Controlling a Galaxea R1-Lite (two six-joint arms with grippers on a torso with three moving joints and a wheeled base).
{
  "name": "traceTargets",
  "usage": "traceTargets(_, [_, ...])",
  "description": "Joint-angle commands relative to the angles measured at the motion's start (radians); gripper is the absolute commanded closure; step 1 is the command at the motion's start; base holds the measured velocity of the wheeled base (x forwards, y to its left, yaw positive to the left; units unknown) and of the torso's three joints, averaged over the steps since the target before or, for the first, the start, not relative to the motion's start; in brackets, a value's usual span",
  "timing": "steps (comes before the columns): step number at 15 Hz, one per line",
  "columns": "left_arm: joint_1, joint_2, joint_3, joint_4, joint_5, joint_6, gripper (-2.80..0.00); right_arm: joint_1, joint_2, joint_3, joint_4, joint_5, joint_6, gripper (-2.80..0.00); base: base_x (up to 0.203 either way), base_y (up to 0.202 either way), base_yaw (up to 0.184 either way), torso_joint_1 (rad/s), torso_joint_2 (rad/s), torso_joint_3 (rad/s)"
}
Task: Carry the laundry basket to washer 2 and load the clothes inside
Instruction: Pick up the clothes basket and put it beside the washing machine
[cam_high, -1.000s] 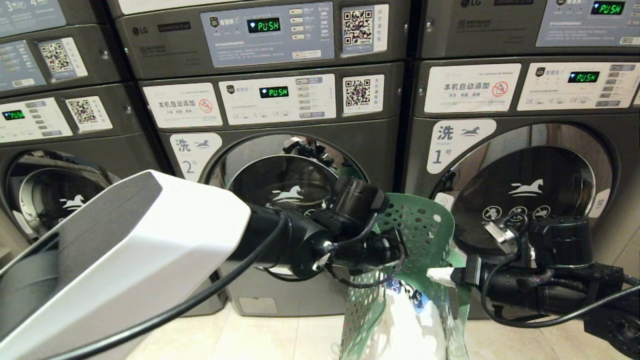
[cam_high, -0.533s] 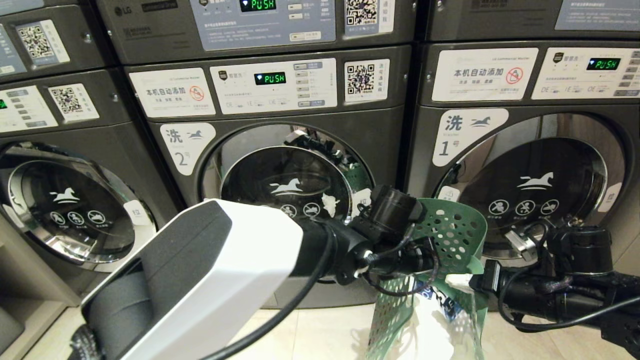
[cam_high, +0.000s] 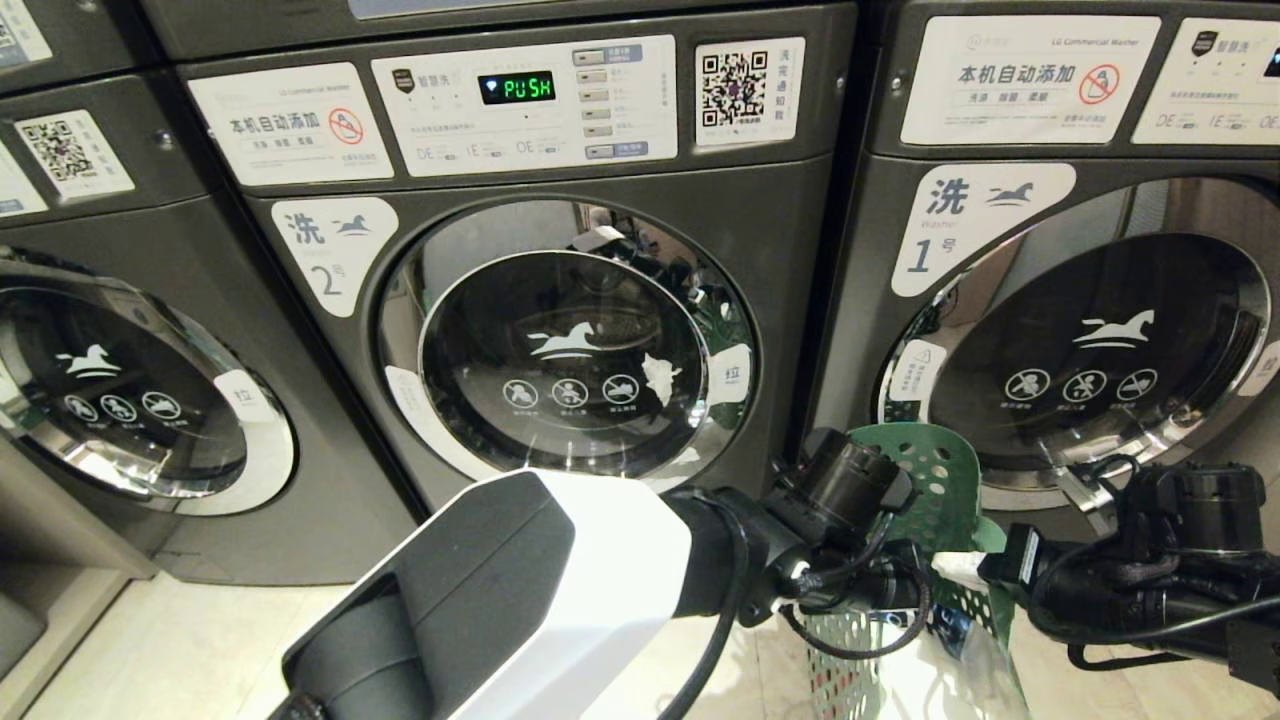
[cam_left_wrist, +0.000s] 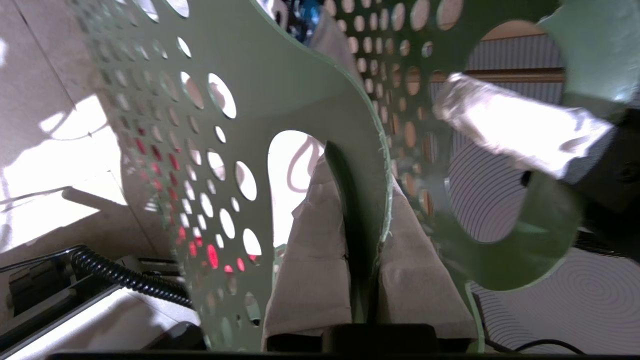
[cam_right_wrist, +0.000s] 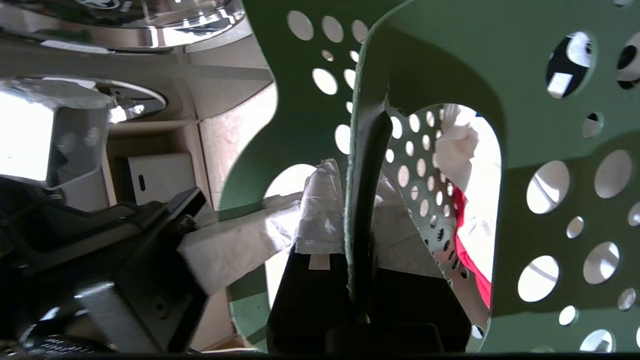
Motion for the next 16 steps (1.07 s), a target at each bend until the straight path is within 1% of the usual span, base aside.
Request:
traceTargets(1, [-0.013, 0.023, -0.001, -0.002, 0.001, 0.0, 0.0, -0.022, 0.013, 0.004, -0.003, 0.002, 0.004, 0.0, 0.0, 0.0, 0.0, 0.003, 0.0, -0.202])
traceTargets(3, [-0.022, 0.033, -0.001, -0.003, 0.004, 0.006, 0.0, -0.038, 0.033, 0.005, -0.003, 0.002, 0.005, 0.0, 0.0, 0.0, 0.0, 0.006, 0.0, -0.192])
traceTargets(5, [-0.024, 0.038, -0.001, -0.003, 0.004, 0.041, 0.0, -0.038, 0.048, 0.015, -0.004, 0.002, 0.006, 0.0, 0.0, 0.0, 0.0, 0.002, 0.0, -0.198])
traceTargets(6, [-0.024, 0.043, -0.001, -0.003, 0.005, 0.046, 0.0, -0.038, 0.055, 0.016, -0.004, 0.002, 0.007, 0.0, 0.0, 0.0, 0.0, 0.003, 0.01, -0.202])
traceTargets(16, [-0.024, 0.038, -0.001, -0.003, 0.005, 0.046, 0.0, -0.038, 0.094, 0.001, -0.006, -0.001, 0.007, 0.0, 0.0, 0.0, 0.0, 0.003, 0.0, -0.199])
